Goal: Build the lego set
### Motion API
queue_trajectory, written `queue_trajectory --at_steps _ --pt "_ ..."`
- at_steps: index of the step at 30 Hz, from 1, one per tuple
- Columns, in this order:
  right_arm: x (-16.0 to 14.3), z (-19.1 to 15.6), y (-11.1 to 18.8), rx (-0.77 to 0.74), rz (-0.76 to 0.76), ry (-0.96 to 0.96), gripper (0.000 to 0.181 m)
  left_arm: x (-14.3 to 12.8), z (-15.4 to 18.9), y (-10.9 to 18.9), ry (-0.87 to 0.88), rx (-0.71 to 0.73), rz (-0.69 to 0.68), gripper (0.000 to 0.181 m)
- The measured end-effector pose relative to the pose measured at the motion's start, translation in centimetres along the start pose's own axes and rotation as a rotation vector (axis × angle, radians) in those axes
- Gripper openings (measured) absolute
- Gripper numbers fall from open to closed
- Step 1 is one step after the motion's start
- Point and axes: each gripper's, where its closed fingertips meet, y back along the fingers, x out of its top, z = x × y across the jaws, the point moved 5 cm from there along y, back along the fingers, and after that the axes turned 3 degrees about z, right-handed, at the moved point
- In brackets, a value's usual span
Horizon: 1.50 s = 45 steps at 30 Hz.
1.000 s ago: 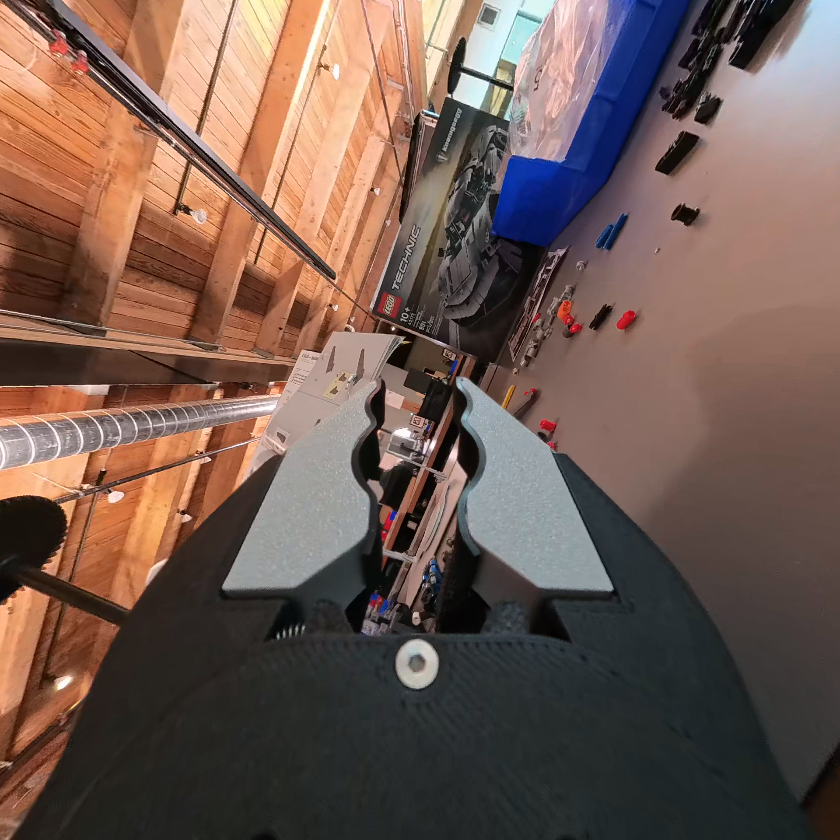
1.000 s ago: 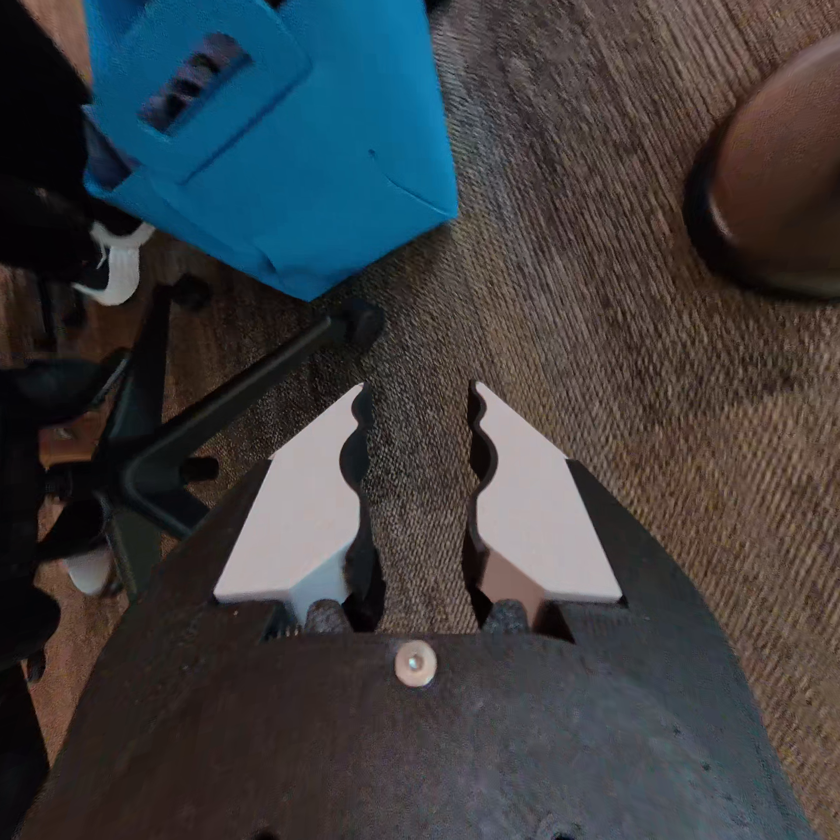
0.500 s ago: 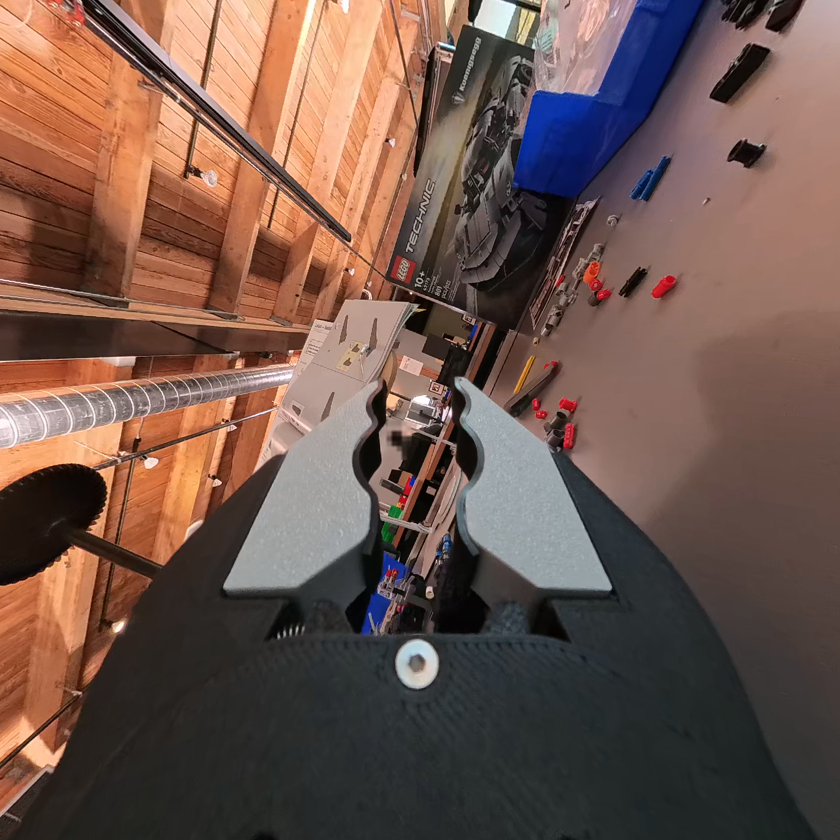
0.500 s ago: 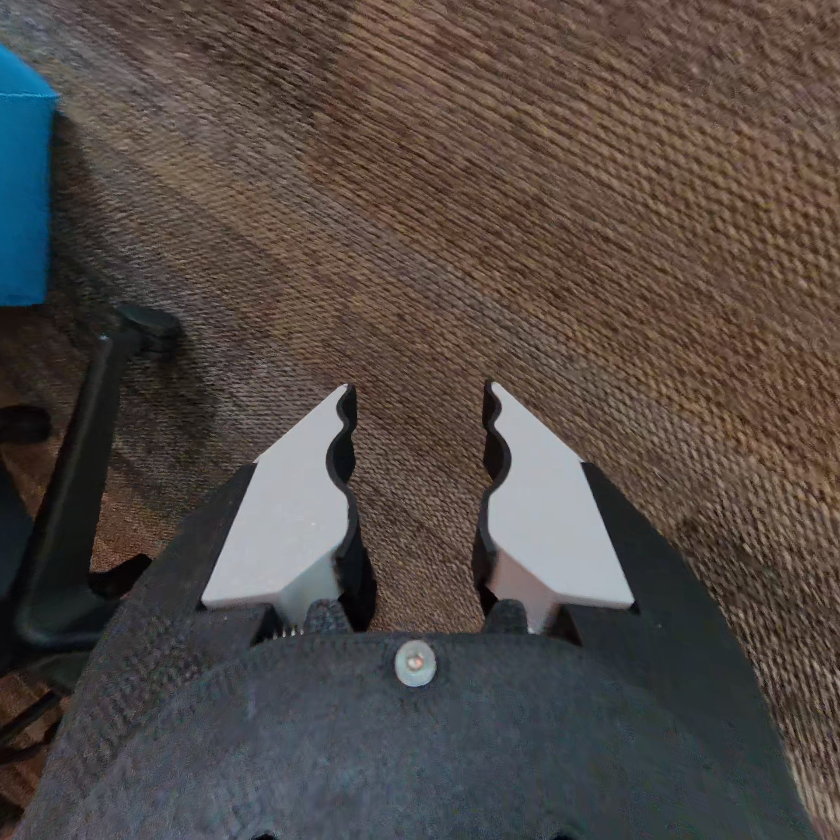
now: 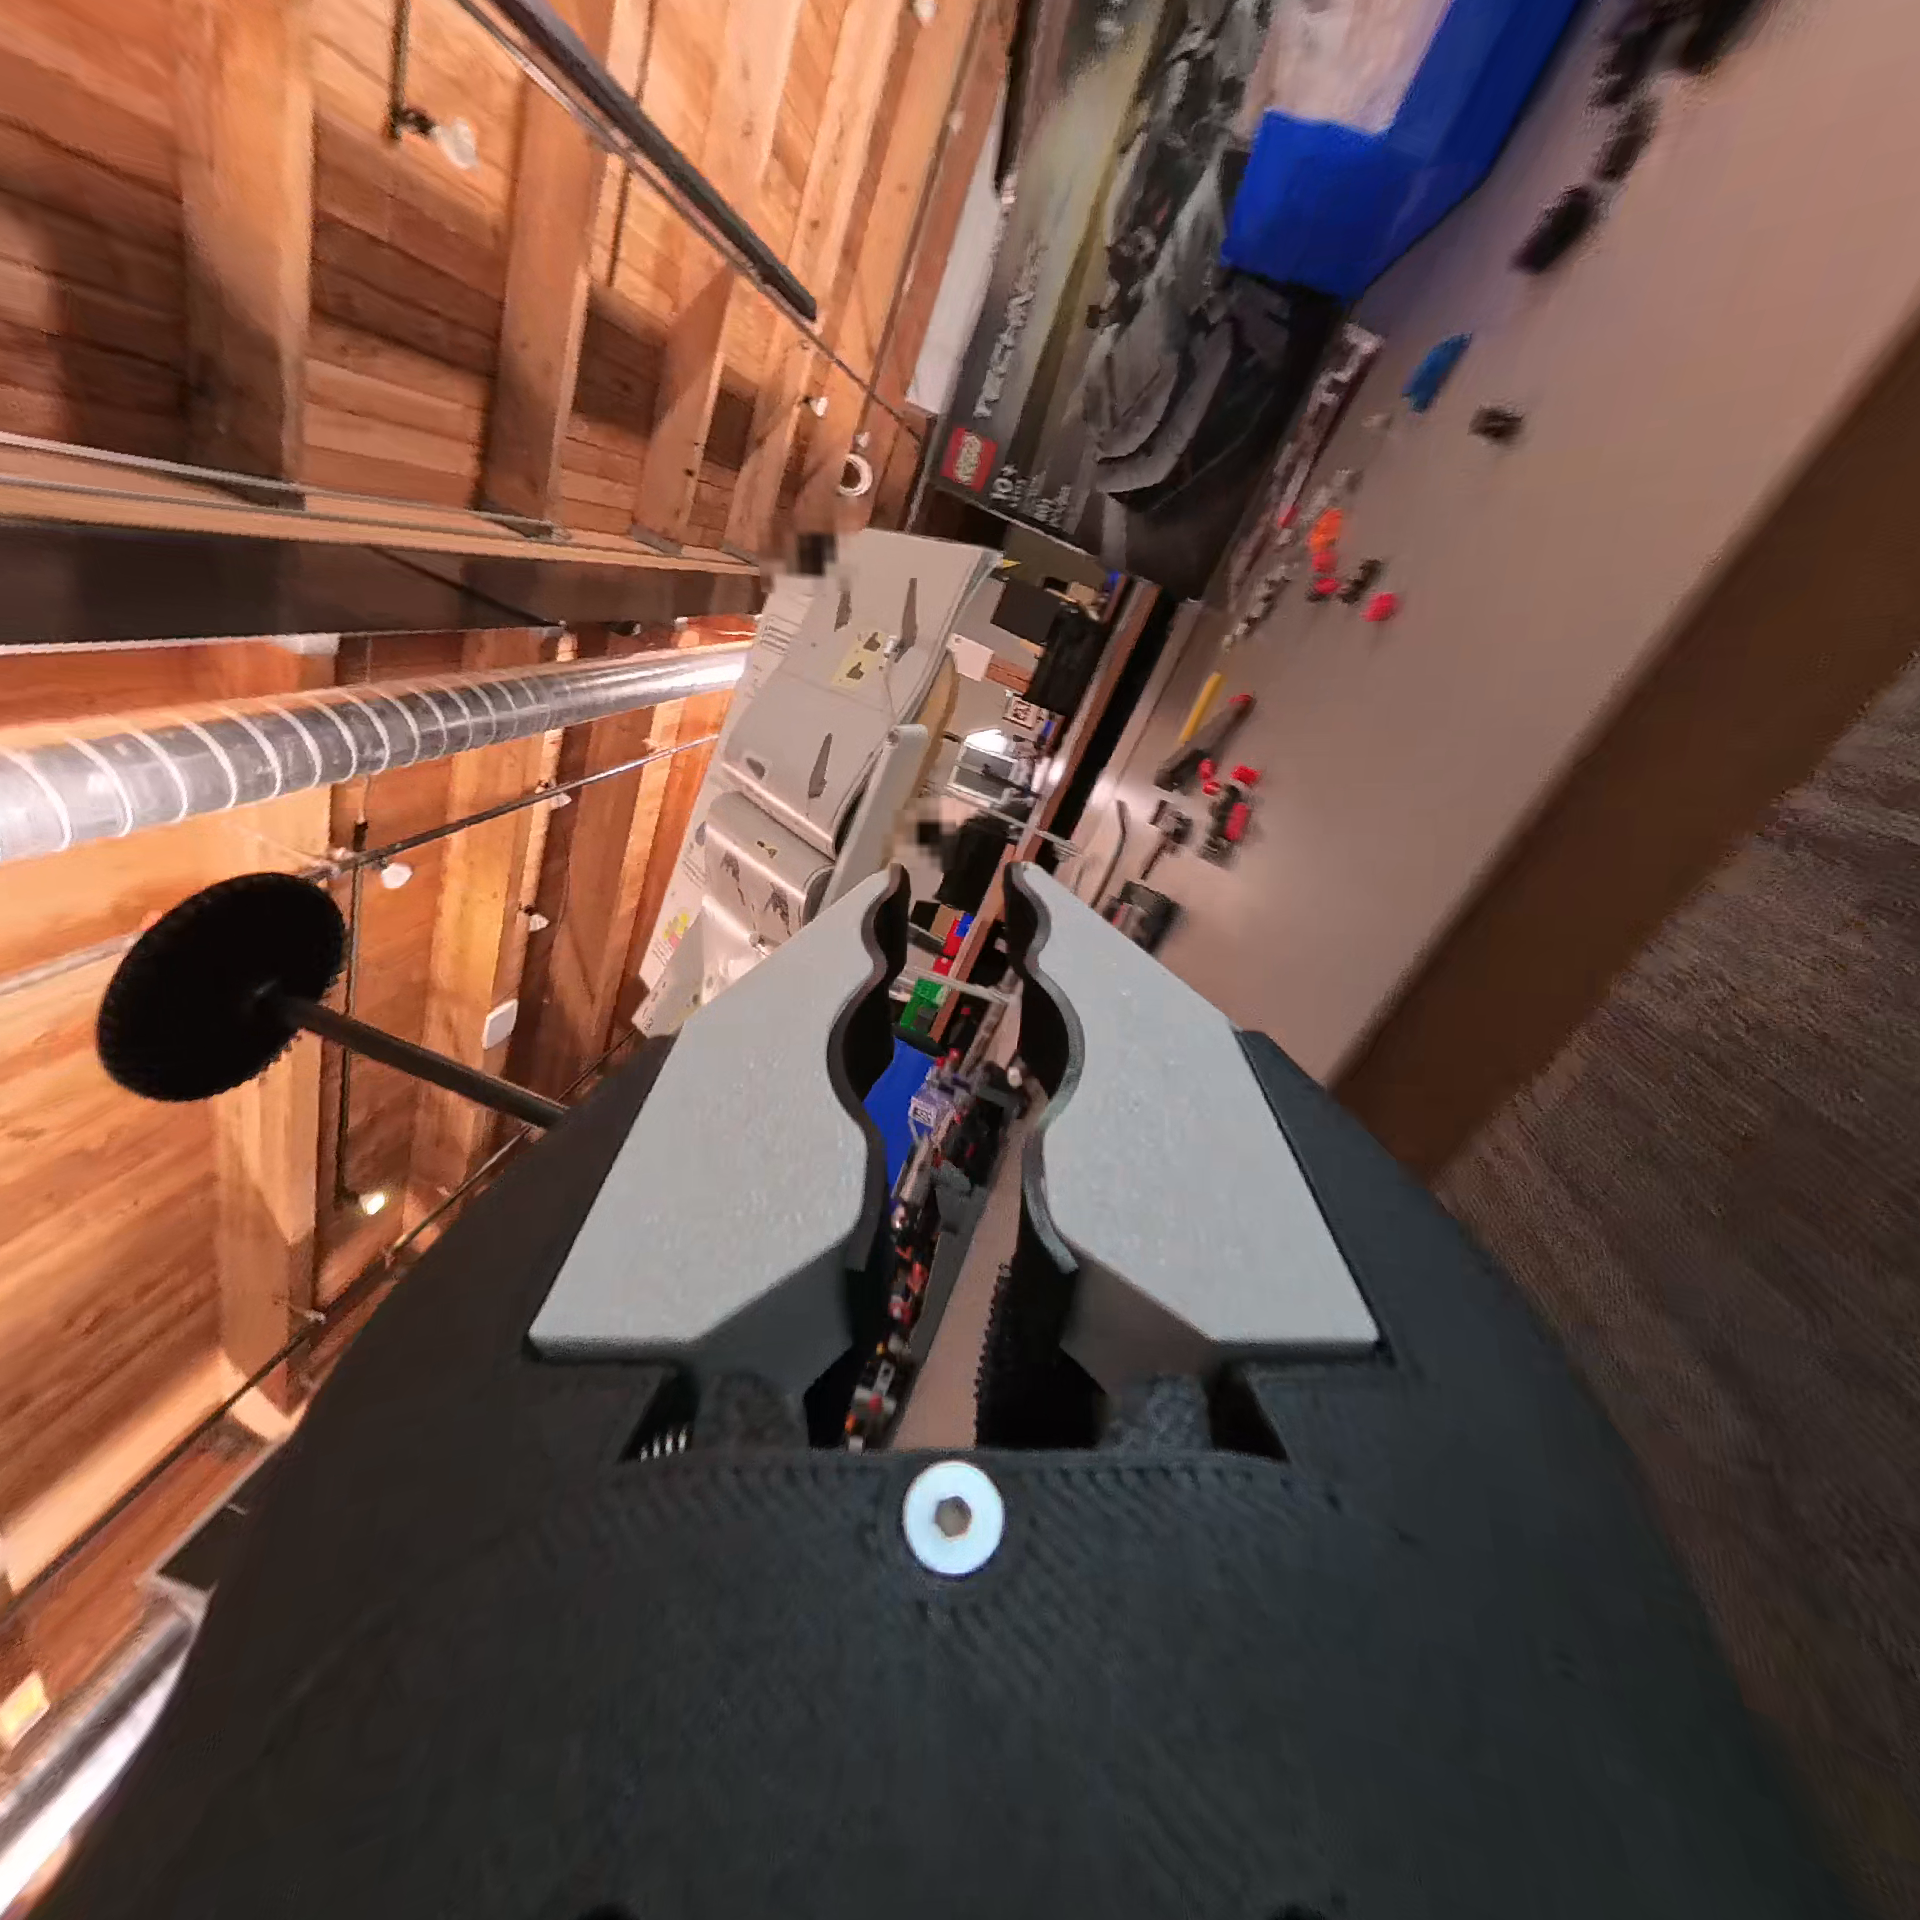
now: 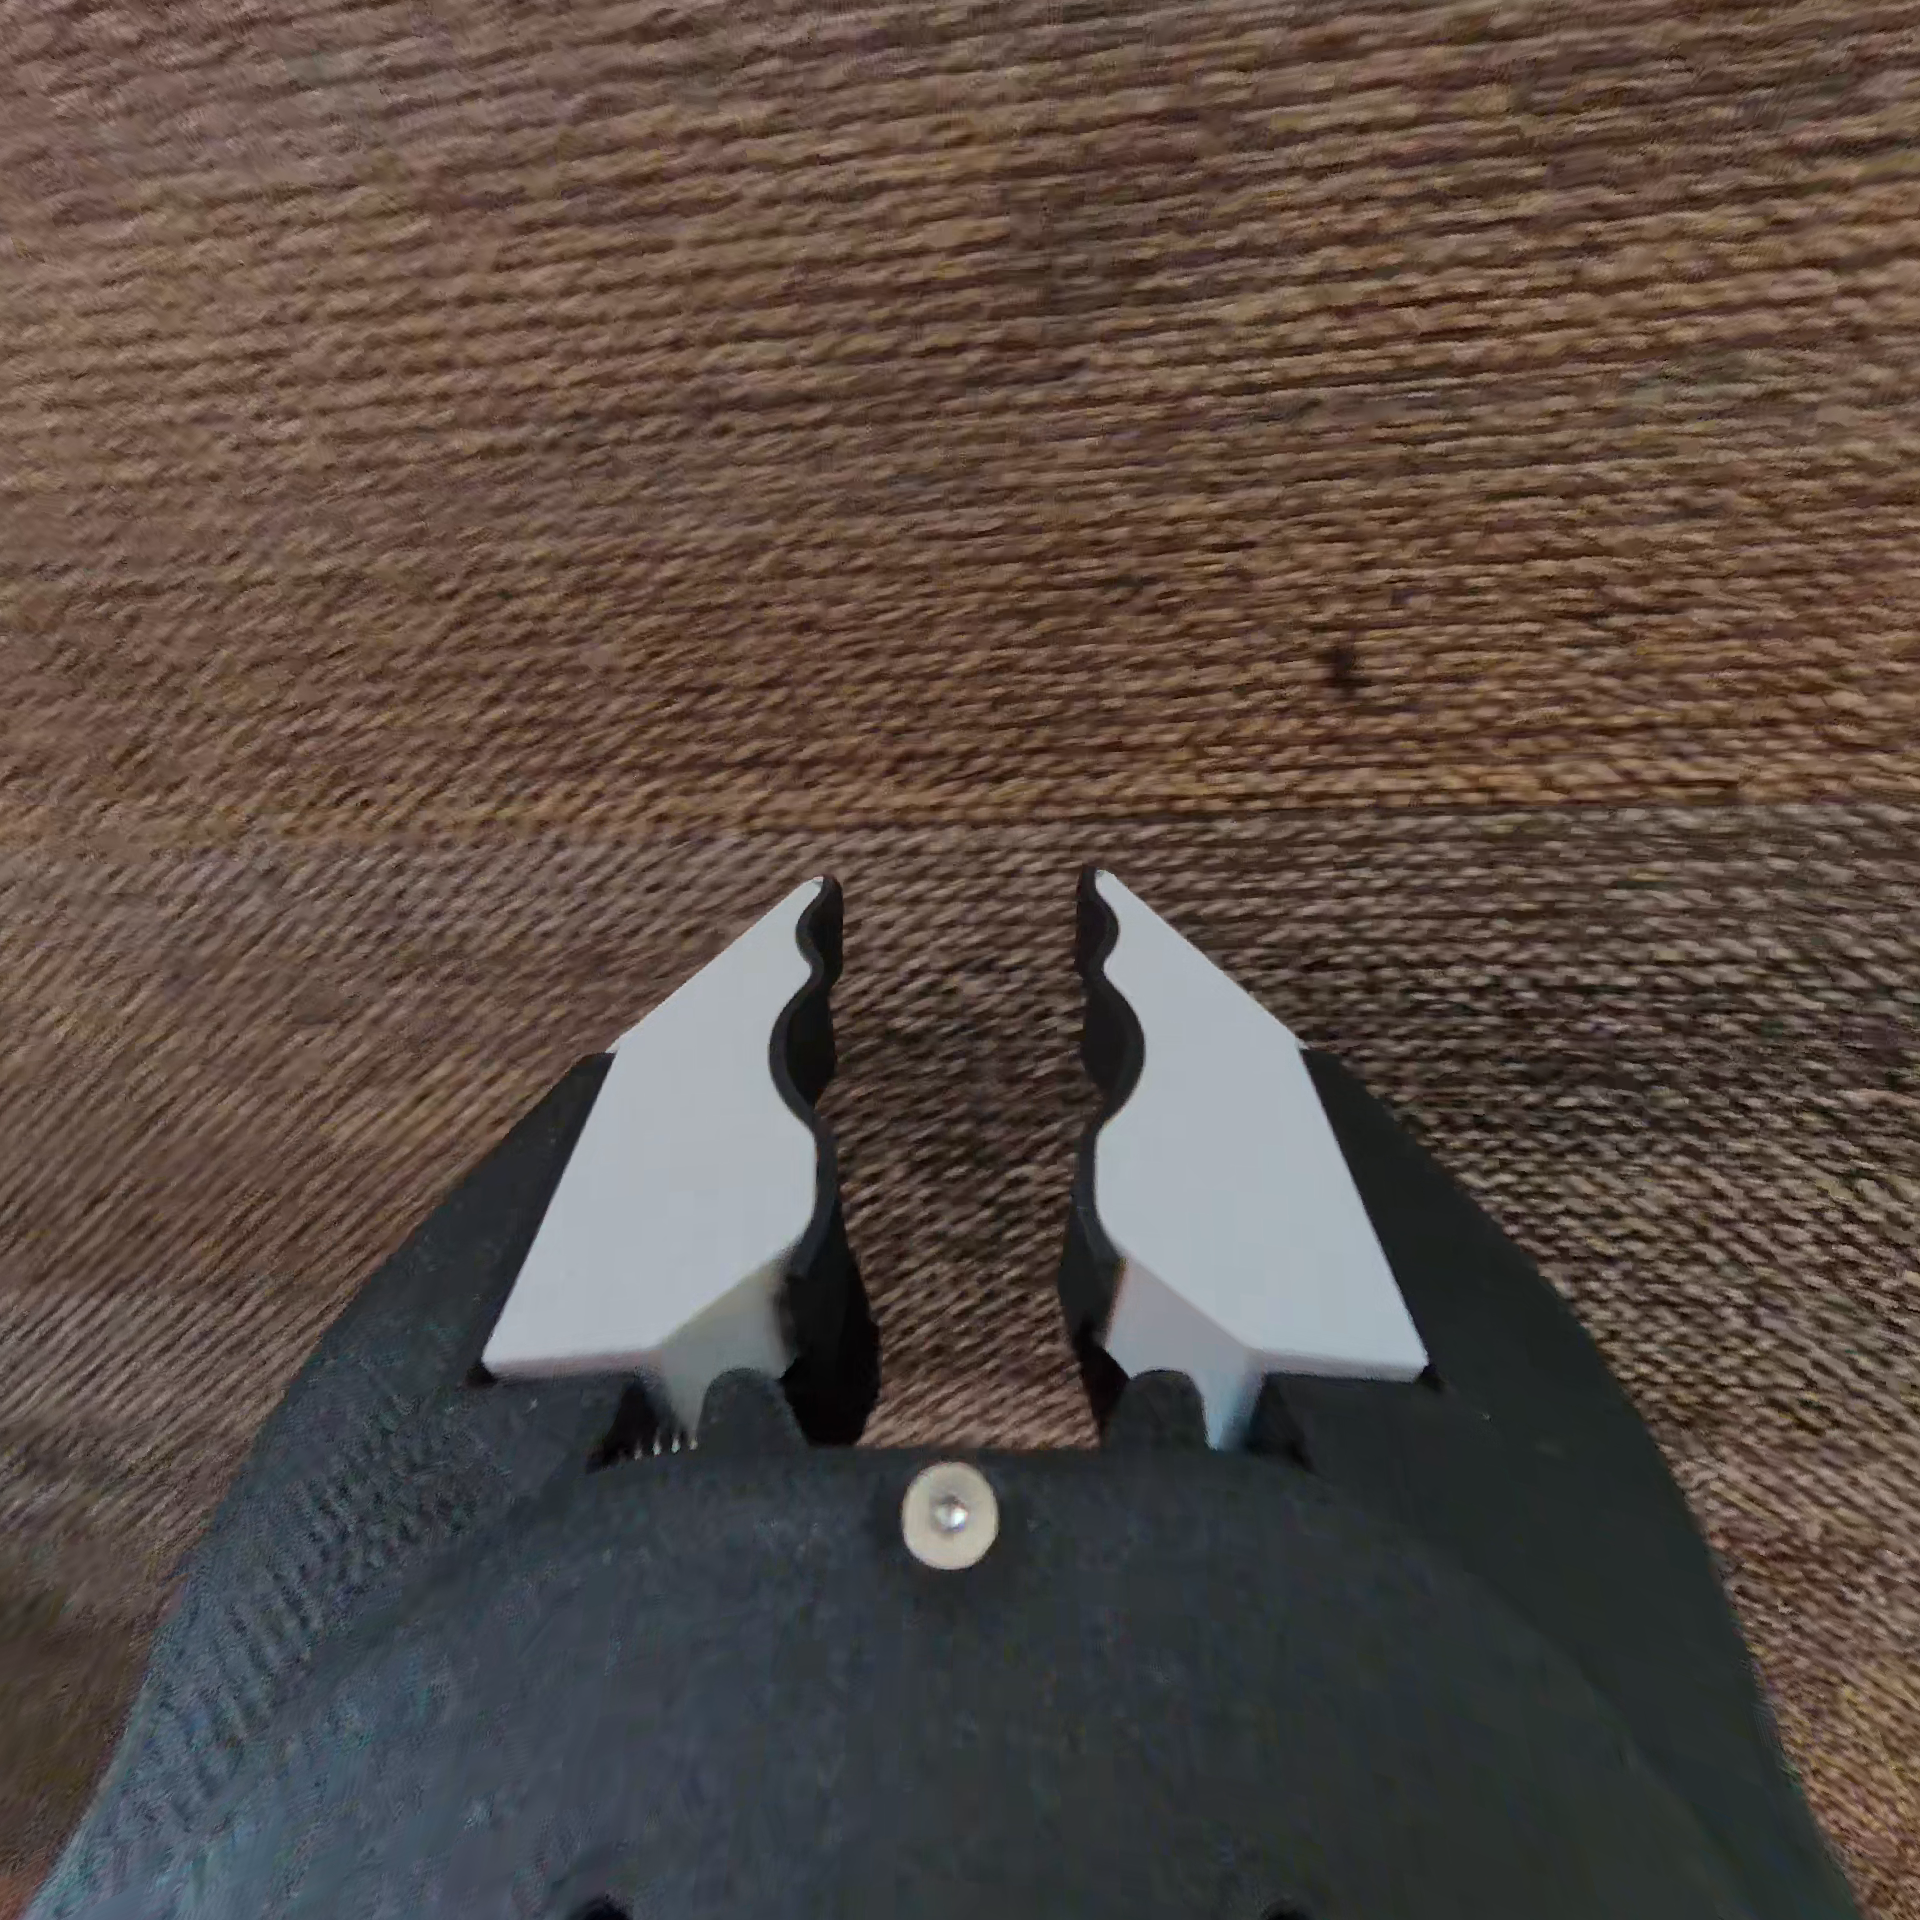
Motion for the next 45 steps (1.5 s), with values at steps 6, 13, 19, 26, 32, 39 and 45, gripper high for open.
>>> queue_trajectory --at_steps 6,13,19,26,32,39,45 --pt "-0.1 6.4 -3.6 -0.066 0.024 -0.074 0.036 0.4 2.4 7.8 -0.244 -0.158 -0.006 0.019" --pt "1.5 9.0 -7.5 -0.191 0.021 -0.024 0.026 1.2 -0.1 10.8 -0.431 -0.205 -0.017 0.020" --pt "0.9 9.1 -10.2 -0.182 -0.046 0.002 0.015 2.9 -4.4 10.4 -0.492 -0.154 -0.024 0.019" --pt "1.1 8.9 -10.2 -0.141 -0.088 0.036 0.003 4.7 -4.9 9.7 -0.519 -0.143 0.008 0.020" --pt "3.9 2.3 -6.5 0.140 0.070 -0.072 0.003 3.9 -2.3 10.9 -0.470 -0.195 0.052 0.019" --pt "8.7 -20.4 7.9 0.623 0.269 0.230 0.003 -0.4 0.2 12.3 -0.266 -0.243 0.042 0.020" --pt "10.6 -45.2 27.2 1.087 0.409 0.618 0.003 -3.5 0.2 15.6 0.040 -0.317 0.094 0.025"
